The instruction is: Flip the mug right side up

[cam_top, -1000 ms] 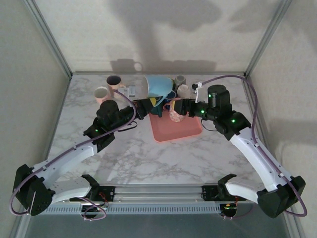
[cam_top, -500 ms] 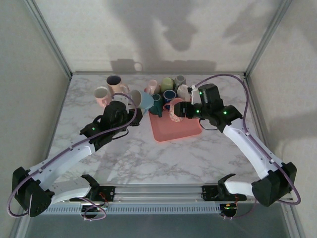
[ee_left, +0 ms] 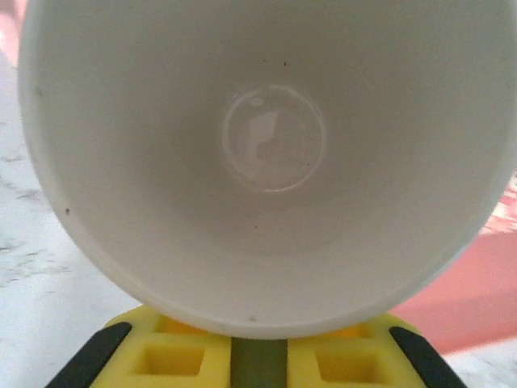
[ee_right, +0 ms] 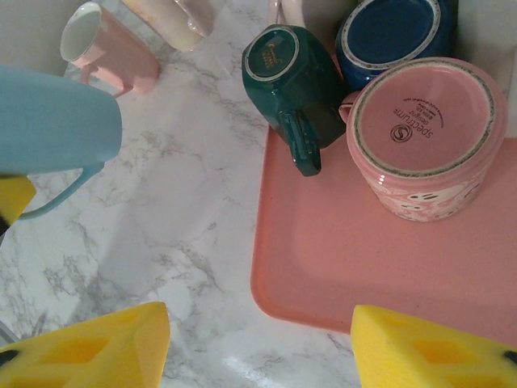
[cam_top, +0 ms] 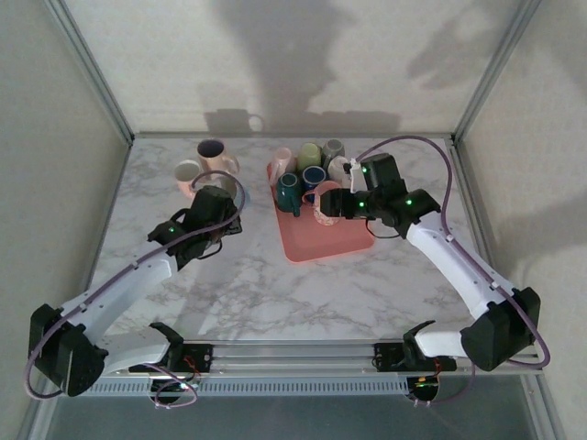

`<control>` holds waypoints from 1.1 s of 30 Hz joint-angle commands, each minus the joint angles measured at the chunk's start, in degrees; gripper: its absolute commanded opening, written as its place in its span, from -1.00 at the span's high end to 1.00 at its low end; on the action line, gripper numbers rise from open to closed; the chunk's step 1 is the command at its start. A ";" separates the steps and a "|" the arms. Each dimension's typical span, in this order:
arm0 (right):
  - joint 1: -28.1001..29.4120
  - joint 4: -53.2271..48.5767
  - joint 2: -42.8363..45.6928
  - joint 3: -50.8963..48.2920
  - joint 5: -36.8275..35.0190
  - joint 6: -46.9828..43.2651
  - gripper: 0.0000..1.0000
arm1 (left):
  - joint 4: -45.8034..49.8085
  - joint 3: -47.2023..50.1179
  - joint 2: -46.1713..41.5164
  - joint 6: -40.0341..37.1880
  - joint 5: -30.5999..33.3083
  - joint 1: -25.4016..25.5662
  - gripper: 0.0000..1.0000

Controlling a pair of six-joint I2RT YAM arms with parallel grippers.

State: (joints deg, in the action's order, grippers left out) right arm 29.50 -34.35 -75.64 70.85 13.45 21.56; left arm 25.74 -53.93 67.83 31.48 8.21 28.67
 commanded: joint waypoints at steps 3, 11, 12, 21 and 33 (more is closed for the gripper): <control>-0.31 -1.77 -1.84 2.53 -0.81 -1.13 -0.24 | -3.05 -3.78 4.81 -1.54 2.71 -4.88 1.00; -0.26 -2.13 -4.51 4.18 -0.72 -1.61 -0.24 | -8.11 -7.24 14.75 -5.50 3.22 -8.97 1.00; -0.29 -2.13 -4.84 4.38 -0.79 -1.69 -0.24 | -8.56 -7.86 16.02 -6.30 3.28 -9.14 1.00; -0.31 -1.98 -7.03 5.18 -0.35 -2.13 -0.25 | -8.60 -14.11 26.25 -10.12 7.62 -10.54 1.00; -0.24 -2.16 -8.25 4.91 -1.07 -1.85 -0.25 | -9.50 -17.25 33.41 -11.22 8.22 -11.87 0.99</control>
State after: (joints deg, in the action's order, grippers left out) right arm 29.50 -35.83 -83.13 74.17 13.06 20.12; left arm 19.64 -68.27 101.06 21.54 13.39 17.34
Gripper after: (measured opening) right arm 0.627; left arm 0.149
